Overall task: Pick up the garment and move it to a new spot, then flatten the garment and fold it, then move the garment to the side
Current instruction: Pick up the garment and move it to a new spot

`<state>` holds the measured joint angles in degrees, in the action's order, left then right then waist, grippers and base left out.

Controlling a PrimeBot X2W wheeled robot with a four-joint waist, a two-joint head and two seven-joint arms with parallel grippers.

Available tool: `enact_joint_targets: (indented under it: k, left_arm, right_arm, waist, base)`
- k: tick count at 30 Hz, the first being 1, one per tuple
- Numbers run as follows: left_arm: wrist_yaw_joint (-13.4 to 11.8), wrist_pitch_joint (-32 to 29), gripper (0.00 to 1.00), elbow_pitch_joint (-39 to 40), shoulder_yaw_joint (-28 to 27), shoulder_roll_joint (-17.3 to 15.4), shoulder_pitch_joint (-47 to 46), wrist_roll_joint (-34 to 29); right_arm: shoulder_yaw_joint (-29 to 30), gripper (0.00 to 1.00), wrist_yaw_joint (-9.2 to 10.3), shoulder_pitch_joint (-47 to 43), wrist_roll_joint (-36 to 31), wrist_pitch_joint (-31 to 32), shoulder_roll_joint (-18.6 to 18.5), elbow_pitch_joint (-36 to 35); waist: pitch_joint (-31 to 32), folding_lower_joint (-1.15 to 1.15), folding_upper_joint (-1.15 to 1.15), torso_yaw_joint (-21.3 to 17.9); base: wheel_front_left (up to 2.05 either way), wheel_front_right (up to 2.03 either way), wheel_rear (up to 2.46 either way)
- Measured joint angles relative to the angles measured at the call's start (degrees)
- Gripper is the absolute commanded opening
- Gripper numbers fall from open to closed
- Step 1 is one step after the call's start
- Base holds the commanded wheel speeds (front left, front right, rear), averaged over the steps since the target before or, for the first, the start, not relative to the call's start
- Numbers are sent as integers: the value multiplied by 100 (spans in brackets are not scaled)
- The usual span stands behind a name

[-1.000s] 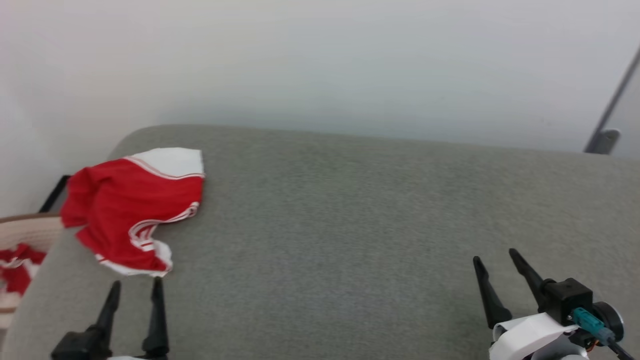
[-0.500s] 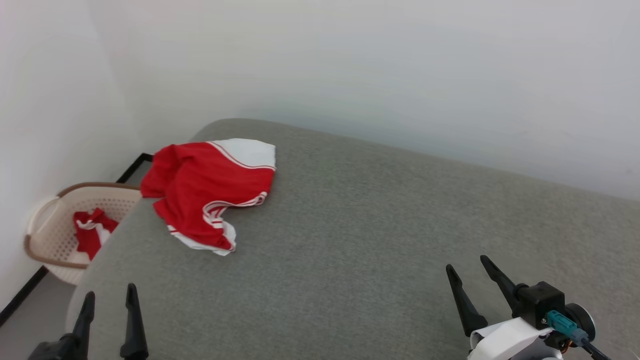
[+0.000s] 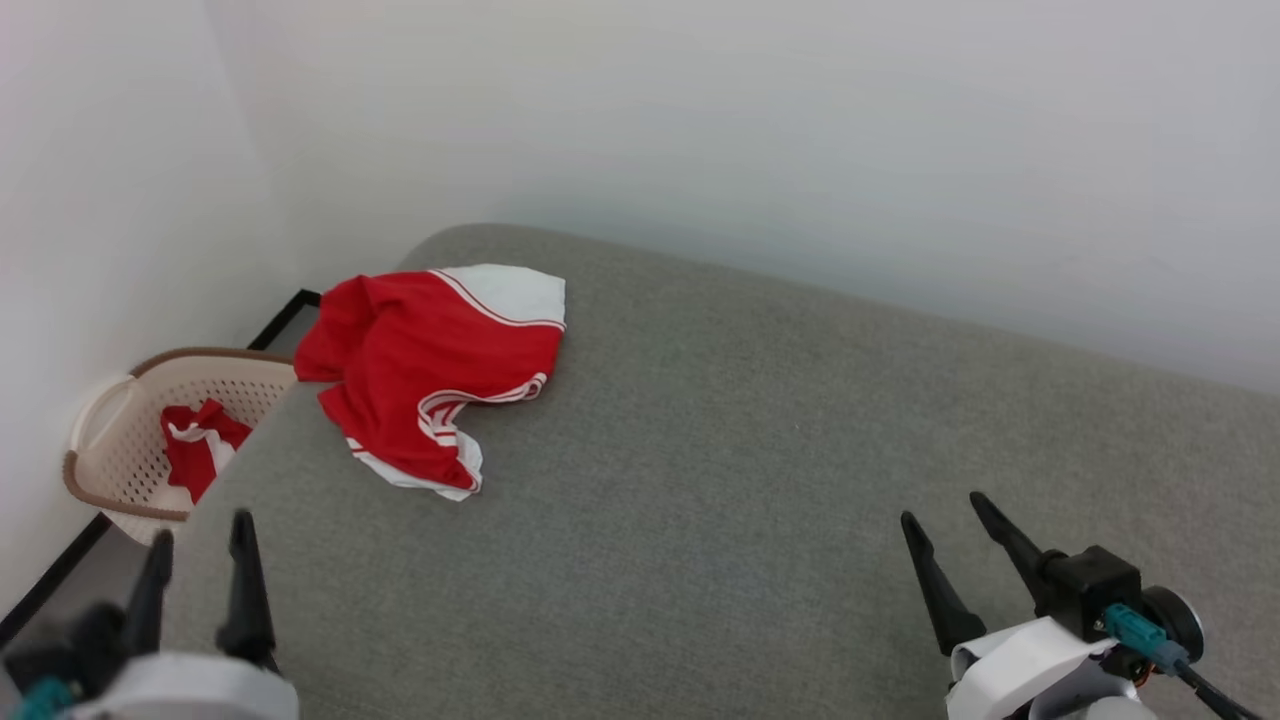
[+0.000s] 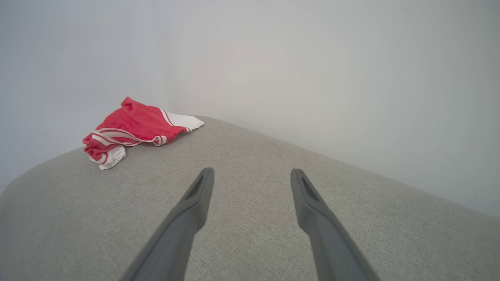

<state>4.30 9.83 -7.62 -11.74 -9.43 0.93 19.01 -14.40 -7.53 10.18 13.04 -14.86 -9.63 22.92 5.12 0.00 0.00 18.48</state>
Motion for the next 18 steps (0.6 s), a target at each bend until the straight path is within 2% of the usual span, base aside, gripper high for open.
enact_joint_targets:
  k: [4,9,18]
  left_arm:
    - [82,-334,100,-60,-41,-214,-488,302]
    - [175,-835,100,-260,21,-664,-1179,463]
    - [253,-1894,100,-1187,23,-1405,-2737,1169]
  right_arm:
    - [-8,100,0,127,-11,76,-113,-125]
    - [18,100,0,376,-97,234,-254,-423]
    - [87,100,0,818,-224,456,-481,-968]
  waist:
    - [-186,0,0,-87]
    - [-551,0,0,-225]
    - [-1424,0,0,-562]
  base:
    - [0,0,0]
    - [0,0,0]
    - [0,0,0]
